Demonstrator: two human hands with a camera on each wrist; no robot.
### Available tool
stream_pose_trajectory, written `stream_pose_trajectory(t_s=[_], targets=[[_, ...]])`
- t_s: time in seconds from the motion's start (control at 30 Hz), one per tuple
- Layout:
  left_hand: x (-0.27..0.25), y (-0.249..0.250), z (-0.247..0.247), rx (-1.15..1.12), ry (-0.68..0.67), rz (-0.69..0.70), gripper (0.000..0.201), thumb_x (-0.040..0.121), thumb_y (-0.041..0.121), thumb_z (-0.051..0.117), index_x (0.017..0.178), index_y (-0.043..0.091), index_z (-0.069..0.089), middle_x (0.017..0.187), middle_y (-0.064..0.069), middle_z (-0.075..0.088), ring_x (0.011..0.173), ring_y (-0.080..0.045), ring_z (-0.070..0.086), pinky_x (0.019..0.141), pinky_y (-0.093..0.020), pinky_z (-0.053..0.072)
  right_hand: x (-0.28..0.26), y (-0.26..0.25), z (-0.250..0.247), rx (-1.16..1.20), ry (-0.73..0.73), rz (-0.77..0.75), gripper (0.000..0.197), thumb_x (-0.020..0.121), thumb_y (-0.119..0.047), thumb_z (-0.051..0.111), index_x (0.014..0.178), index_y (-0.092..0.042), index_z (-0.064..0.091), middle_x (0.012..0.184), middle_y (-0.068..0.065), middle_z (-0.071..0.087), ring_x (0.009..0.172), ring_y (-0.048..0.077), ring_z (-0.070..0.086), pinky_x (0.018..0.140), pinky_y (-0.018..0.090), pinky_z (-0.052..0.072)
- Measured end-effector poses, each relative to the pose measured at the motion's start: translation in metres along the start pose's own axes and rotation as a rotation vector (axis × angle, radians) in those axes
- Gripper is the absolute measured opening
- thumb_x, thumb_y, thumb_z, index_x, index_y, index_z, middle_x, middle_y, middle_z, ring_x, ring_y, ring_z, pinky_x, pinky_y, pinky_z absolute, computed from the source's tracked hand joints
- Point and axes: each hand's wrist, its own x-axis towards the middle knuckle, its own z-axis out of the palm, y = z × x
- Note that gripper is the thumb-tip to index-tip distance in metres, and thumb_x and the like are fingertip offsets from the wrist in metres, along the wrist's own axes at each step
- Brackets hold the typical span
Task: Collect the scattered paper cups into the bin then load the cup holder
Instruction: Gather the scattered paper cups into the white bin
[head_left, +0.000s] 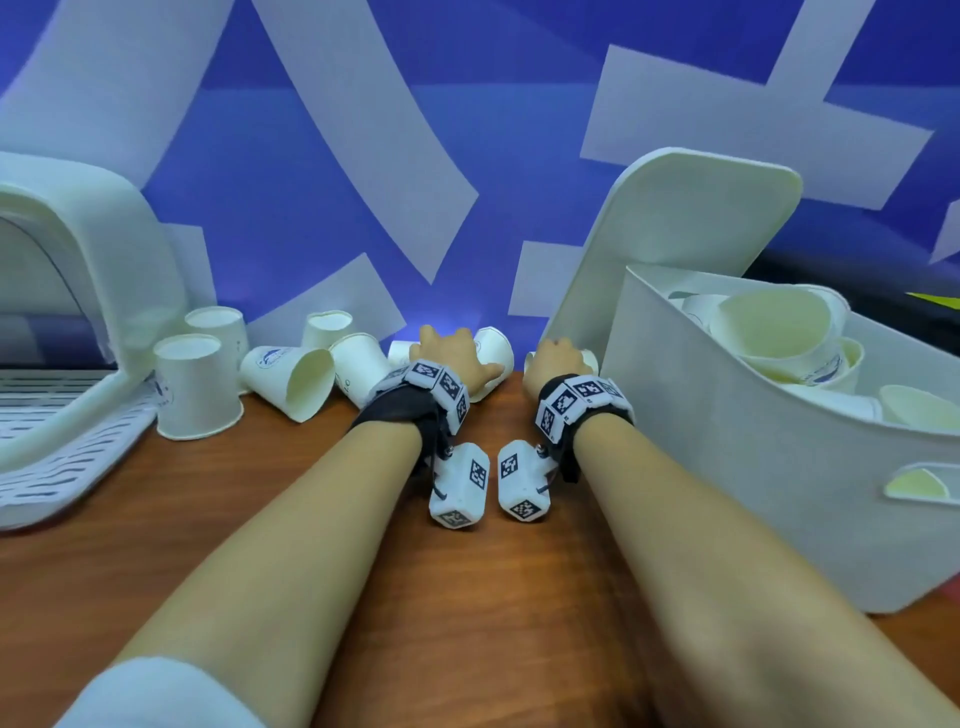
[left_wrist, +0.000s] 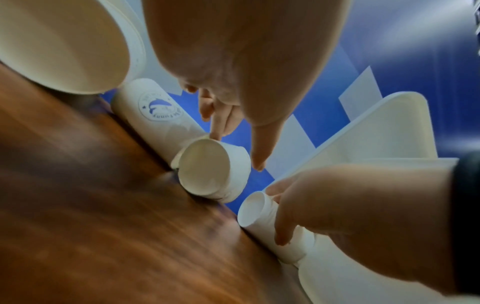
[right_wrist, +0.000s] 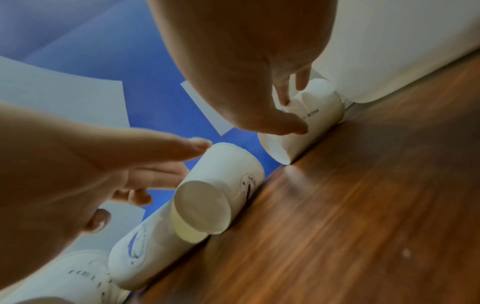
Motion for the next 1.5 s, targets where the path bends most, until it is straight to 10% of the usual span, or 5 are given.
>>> stream_pose_trajectory(t_s=[0.37,0.57,0.87,1.07,1.5], targets=[[0.008,-0.009,0.005,0.07,-0.096,-0.036,0.057,0.083,0.06,0.055,0.114,0.012,0.055,0.098,-0.006,0.054,0.116,-0.028,0.04,0.087,-0.038,0.035,0.004,0.016,-0.002,-0.074,-0.028,-0.096,0.031,0.096,-0.024,0.046,0.124,-0.014,0.051,0.128,0.011,0.054,0.125,0.029,0.041,0.102,0.042,0.03],[0.013,-0.005,0.009,0.055,-0.101,-0.054,0.048,0.081,0.063,0.056,0.077,0.015,0.048,0.085,-0.004,0.052,0.112,-0.028,0.043,0.092,-0.04,0.039,-0.002,0.014,-0.006,-0.178,-0.092,-0.136,0.036,0.096,-0.024,0.043,0.129,-0.021,0.056,0.133,0.008,0.045,0.126,0.03,0.036,0.103,0.043,0.029],[-0.013,-0.01,-0.029,-0.108,0.13,0.001,0.035,0.07,0.049,0.068,0.087,0.019,0.064,0.083,-0.001,0.065,0.091,-0.024,0.055,0.072,-0.033,0.038,-0.024,0.008,-0.023,-0.077,-0.002,-0.273,0.022,0.091,-0.023,0.049,0.111,-0.013,0.051,0.109,0.006,0.061,0.108,0.027,0.055,0.088,0.038,0.032],[-0.052,-0.019,-0.081,-0.512,0.114,-0.033,0.034,0.07,0.034,0.072,0.091,0.007,0.07,0.083,-0.01,0.067,0.074,-0.024,0.058,0.063,-0.032,0.047,-0.055,0.001,-0.052,0.078,0.028,-0.31,0.052,0.085,-0.019,0.059,0.135,-0.026,0.044,0.132,0.002,0.051,0.123,0.026,0.048,0.099,0.042,0.034],[-0.123,-0.011,-0.121,-1.067,0.184,-0.096,0.067,0.059,0.03,0.075,0.121,0.009,0.057,0.107,-0.009,0.071,0.097,-0.019,0.068,0.088,-0.035,0.05,-0.12,0.003,-0.137,0.437,0.248,-0.456,0.047,0.079,-0.013,0.065,0.121,-0.018,0.046,0.124,0.002,0.053,0.105,0.028,0.058,0.083,0.04,0.049]])
